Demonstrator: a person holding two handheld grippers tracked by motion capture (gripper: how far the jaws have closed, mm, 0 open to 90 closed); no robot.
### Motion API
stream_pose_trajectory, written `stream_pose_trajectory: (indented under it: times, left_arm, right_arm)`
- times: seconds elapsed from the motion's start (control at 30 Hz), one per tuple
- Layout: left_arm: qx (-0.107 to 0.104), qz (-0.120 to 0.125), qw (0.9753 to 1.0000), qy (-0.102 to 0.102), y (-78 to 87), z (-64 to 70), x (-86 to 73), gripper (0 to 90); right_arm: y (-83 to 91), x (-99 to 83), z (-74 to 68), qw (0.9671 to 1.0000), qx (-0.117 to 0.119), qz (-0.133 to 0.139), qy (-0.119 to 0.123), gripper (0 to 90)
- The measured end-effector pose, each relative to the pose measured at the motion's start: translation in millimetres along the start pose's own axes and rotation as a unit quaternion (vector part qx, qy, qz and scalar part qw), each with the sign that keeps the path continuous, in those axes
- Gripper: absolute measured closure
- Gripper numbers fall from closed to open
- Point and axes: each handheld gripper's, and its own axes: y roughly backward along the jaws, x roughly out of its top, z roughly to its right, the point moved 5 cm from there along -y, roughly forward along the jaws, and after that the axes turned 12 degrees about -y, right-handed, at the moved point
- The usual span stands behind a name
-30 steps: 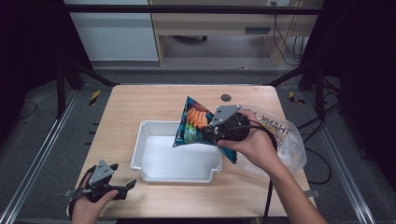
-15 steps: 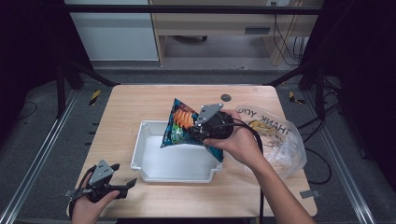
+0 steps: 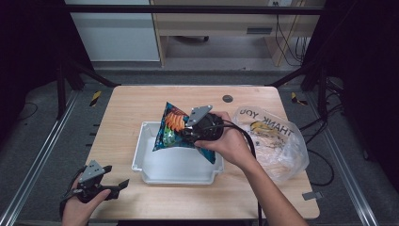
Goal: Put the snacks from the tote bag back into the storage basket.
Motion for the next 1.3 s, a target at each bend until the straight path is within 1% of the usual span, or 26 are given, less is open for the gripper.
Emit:
stream_pose_trajectory:
  times: [0.03,0.07,0.1,0.2,0.23,0.27,0.3,0.37,0.43,0.5,0.53,0.6,0.7,0.8,0.9,0.97,1.1,1.3]
  left_arm:
    - [0.0,0.0,1.0,0.0,0.0,0.0,0.0,11.1]
    - [0.01,-0.002,1.0,0.002,1.2,-2.6,-0.9,10.8]
    - [0.01,-0.002,1.0,0.002,1.2,-2.6,-0.9,10.8]
    - [0.021,-0.008,0.9997,0.014,3.0,-8.3,-4.8,10.7]
    - [0.021,-0.008,0.9997,0.014,3.0,-8.3,-4.8,10.7]
    - [0.032,-0.009,0.9992,0.02,4.2,-11.7,-6.5,10.7]
    - [0.032,-0.009,0.9992,0.02,4.2,-11.7,-6.5,10.7]
    - [0.046,-0.016,0.9986,0.022,5.9,-14.7,-8.1,10.7]
    - [0.053,-0.015,0.9981,0.026,7.2,-16.7,-8.4,10.7]
    - [0.065,-0.014,0.9973,0.032,8.5,-19.4,-9.0,10.6]
    - [0.067,-0.018,0.9971,0.031,9.5,-21.1,-10.0,10.6]
    - [0.072,-0.014,0.9965,0.04,10.2,-23.7,-11.0,10.6]
    - [0.077,-0.009,0.9962,0.041,11.9,-24.5,-10.1,10.6]
    - [0.077,-0.008,0.9962,0.04,12.1,-24.1,-9.6,10.6]
    - [0.076,-0.008,0.9963,0.039,11.8,-23.9,-9.5,10.5]
    - [0.077,-0.007,0.9963,0.039,11.4,-23.9,-9.3,10.5]
    - [0.079,-0.005,0.9962,0.037,12.2,-24.1,-8.3,10.5]
    - [0.08,-0.003,0.9961,0.039,12.1,-24.0,-8.2,10.5]
  right_arm:
    - [0.0,0.0,0.0,1.0,0.0,0.0,0.0,41.9]
    - [-2.2,0.6,-1.3,1.0,0.001,-0.004,0.003,41.9]
    - [-3.3,1.1,-2.5,1.0,0.002,-0.004,0.002,41.9]
    - [-7.0,2.1,-4.5,1.0,0.005,-0.005,0.007,41.9]
    - [-7.0,2.1,-4.5,1.0,0.005,-0.005,0.007,41.9]
    - [-9.9,2.6,-6.0,0.9999,0.005,-0.006,0.007,41.9]
    - [-9.9,2.6,-6.0,0.9999,0.005,-0.006,0.007,41.9]
    - [-13.9,3.0,-8.4,0.9999,0.008,-0.008,0.008,41.9]
    - [-16.6,3.1,-10.4,0.9999,0.01,-0.009,0.01,41.9]
    - [-17.9,3.0,-11.4,0.9998,0.013,-0.011,0.011,41.9]
    - [-20.0,3.1,-12.1,0.9997,0.014,-0.012,0.013,41.9]
    - [-24.6,3.6,-13.7,0.9997,0.016,-0.016,0.012,41.9]
    - [-29.0,4.6,-15.6,0.9996,0.019,-0.016,0.012,41.9]
    - [-31.9,4.6,-17.8,0.9994,0.023,-0.018,0.016,41.9]
    - [-33.6,3.9,-19.8,0.9994,0.024,-0.02,0.014,41.9]
    - [-35.4,2.9,-20.4,0.9992,0.027,-0.023,0.018,41.9]
    - [-37.6,2.0,-20.8,0.9991,0.029,-0.024,0.018,41.9]
    - [-42.5,0.5,-22.2,0.999,0.031,-0.026,0.018,41.9]
